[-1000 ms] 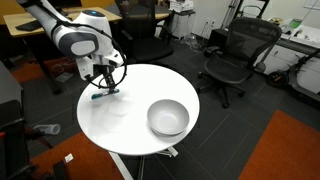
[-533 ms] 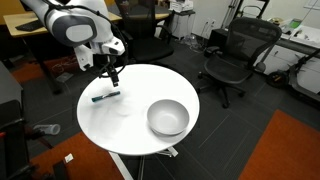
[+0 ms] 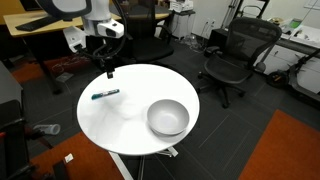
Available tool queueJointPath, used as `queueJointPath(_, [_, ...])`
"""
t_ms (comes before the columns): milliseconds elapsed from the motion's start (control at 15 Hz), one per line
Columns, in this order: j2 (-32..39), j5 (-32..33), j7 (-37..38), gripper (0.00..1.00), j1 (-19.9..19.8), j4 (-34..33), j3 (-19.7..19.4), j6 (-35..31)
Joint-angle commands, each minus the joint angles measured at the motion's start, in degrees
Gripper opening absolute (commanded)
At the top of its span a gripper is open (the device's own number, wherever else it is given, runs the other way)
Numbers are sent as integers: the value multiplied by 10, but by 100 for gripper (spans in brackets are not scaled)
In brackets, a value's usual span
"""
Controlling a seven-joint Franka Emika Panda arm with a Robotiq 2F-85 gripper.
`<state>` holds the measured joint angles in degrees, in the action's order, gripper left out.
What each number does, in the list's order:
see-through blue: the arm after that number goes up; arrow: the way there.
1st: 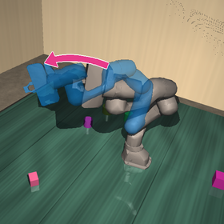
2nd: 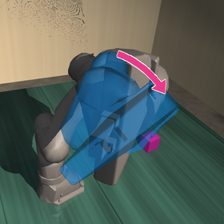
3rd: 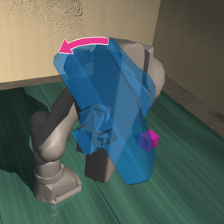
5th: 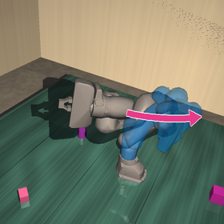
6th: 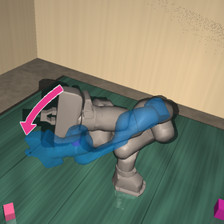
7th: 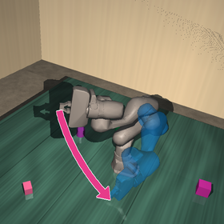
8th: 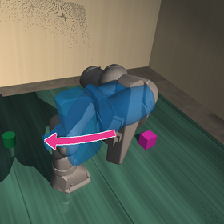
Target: Remove the marker from the bowl and put it on the table
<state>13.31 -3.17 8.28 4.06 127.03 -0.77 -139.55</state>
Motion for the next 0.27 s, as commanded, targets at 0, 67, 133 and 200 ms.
queueJointPath(0, [-23, -17, -49, 100, -21, 4, 10, 35])
queueJointPath(67, [-8, -2, -21, 100, -13, -1, 7, 15])
queueJointPath(133, [-9, -4, -29, 100, -16, -1, 7, 18])
queueJointPath(200, [-9, -4, -34, 100, -18, -1, 7, 18])
